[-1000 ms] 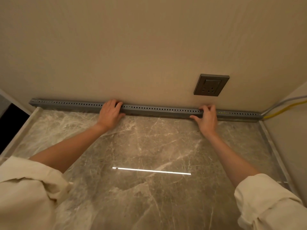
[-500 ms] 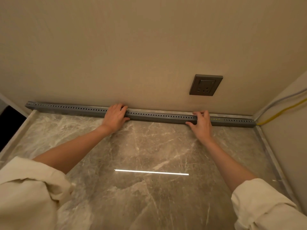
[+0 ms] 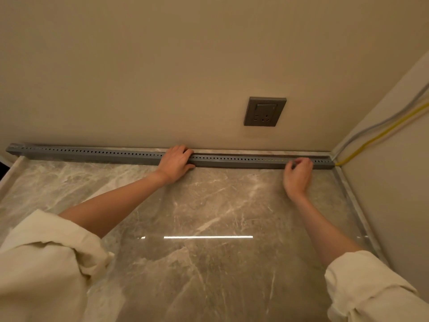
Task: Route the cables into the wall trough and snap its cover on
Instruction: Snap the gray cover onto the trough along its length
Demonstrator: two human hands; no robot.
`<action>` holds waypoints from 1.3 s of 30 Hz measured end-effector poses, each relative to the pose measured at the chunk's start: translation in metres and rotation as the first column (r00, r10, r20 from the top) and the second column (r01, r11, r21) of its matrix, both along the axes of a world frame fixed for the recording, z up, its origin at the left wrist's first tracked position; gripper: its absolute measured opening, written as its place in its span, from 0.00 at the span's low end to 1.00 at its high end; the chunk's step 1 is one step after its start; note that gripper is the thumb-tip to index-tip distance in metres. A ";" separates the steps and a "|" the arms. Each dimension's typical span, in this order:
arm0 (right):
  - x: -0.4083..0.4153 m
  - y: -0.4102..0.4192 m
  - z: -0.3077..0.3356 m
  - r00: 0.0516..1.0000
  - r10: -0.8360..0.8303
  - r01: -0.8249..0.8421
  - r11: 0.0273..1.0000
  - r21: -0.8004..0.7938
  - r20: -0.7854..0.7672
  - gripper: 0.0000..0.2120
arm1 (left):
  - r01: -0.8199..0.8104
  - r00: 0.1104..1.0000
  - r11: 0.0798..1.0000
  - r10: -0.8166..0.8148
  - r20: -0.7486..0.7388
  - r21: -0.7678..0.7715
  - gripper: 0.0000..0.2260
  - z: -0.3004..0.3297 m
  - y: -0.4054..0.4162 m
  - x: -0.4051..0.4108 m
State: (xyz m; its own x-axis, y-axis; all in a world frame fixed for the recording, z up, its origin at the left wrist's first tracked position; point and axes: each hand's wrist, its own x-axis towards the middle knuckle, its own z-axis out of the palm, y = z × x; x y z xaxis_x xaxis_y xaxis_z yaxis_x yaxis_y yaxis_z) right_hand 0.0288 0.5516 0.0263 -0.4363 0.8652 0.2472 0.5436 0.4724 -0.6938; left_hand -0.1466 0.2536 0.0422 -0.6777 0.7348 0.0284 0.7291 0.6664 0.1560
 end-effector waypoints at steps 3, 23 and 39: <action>0.009 0.028 0.001 0.970 -0.240 0.219 0.939 -0.266 -0.045 0.14 | 0.037 0.999 0.999 -0.037 0.006 -0.003 0.20 0.000 0.020 0.006; -0.022 0.082 0.005 0.961 -0.184 -0.029 0.678 -0.734 -0.208 0.15 | 0.015 0.982 1.000 -0.020 -0.189 -0.025 0.15 -0.001 0.037 -0.001; -0.031 0.056 0.003 0.931 -0.257 -0.049 0.615 -0.787 -0.259 0.15 | -0.033 0.993 0.999 0.030 -0.118 -0.023 0.18 0.003 -0.001 -0.013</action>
State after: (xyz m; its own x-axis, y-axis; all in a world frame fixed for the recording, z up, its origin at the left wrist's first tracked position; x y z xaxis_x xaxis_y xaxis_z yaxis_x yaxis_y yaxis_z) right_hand -0.0020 0.6080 0.0290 -0.3592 0.8284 -0.4297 0.2318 -0.3668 -0.9010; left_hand -0.1596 0.2522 0.0456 -0.6939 0.7143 0.0911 0.7196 0.6923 0.0535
